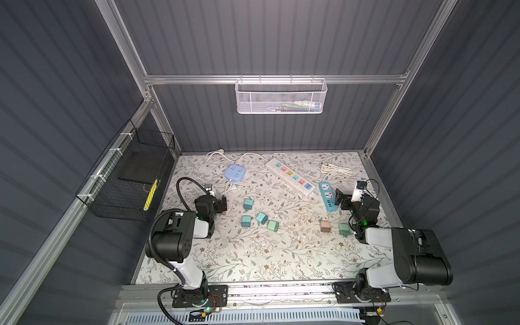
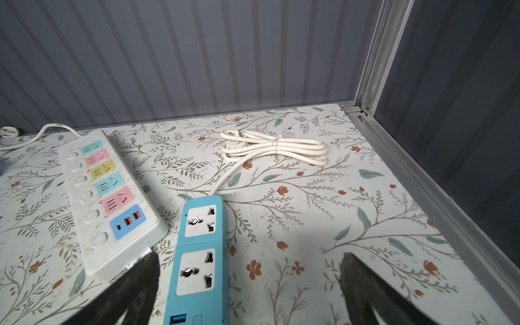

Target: Insert the plug

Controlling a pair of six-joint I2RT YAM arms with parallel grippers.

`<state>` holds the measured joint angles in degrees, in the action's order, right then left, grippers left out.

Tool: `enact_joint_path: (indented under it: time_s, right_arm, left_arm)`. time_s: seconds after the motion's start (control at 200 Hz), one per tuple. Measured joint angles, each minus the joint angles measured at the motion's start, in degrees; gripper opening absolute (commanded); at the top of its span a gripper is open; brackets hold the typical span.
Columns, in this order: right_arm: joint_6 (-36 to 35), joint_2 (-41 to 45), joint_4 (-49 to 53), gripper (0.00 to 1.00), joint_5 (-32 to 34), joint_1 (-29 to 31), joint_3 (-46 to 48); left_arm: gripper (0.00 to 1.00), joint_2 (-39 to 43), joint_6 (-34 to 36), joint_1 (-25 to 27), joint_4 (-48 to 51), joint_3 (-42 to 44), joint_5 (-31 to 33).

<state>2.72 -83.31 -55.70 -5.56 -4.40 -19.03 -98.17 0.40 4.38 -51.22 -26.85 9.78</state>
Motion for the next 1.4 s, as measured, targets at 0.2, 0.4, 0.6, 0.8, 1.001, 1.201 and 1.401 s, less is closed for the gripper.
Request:
enact_joint_path:
  time_s: [0.2,0.4,0.6,0.8,1.001,1.201,1.401]
  right_arm:
    - [0.0,0.0,-0.3,0.99,0.9,0.0,0.7]
    - [0.1,0.3,-0.2,0.99,1.5,0.0,0.9]
    - [0.2,5.1,2.7,0.99,2.6,0.0,1.0]
    - [4.2,13.5,24.5,0.99,7.1,0.2,-8.4]
    - [9.8,14.1,50.2,0.99,10.5,0.4,-28.2]
    - [15.6,16.5,61.9,0.99,10.5,-0.2,-31.6]
    - [21.3,20.5,64.3,0.98,7.0,-2.9,-30.1]
  left_arm:
    - [1.00,0.0,0.0,0.0,0.0,0.0,0.0]
    - [1.00,0.0,0.0,0.0,0.0,0.0,0.1]
    - [1.00,4.9,0.0,0.0,8.1,-1.5,0.2]
    - [1.00,16.8,-3.0,0.0,18.8,-8.0,-1.1]
    - [1.00,22.6,-10.1,0.0,35.1,-22.0,-3.7]
    - [1.00,27.3,-14.2,0.0,43.0,-28.6,-8.1]
    - [1.00,27.5,-25.7,0.0,47.6,-32.0,-9.9]
